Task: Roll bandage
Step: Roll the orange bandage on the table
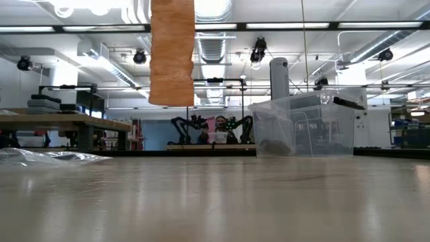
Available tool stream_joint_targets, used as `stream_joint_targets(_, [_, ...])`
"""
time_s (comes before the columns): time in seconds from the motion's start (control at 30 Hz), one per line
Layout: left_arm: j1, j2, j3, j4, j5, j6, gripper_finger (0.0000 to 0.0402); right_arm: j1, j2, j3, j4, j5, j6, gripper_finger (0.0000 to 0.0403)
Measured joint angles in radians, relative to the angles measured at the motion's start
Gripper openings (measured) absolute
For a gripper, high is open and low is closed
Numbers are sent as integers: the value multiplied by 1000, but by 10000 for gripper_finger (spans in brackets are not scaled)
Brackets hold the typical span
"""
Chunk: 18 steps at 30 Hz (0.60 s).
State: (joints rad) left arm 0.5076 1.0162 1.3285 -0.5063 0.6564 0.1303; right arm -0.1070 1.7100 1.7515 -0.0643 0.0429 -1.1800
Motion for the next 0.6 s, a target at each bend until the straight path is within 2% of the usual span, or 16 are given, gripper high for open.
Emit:
stream_joint_targets(0.07, [0, 4, -1, 6, 41, -37, 301, 14, 0, 0, 1, 33, -55, 42])
stream_joint_targets(0.2, [1, 23, -3, 0, 57, -106, 310, 34, 4, -1, 13, 103, -149, 41])
stream_joint_targets(0.37, [0, 44, -7, 0, 64, -150, 309, 39, 4, -2, 29, 131, -222, 42])
stream_joint_targets(0.6, [1, 51, -7, -7, 80, -172, 288, 39, 5, -2, 29, 141, -290, 43])
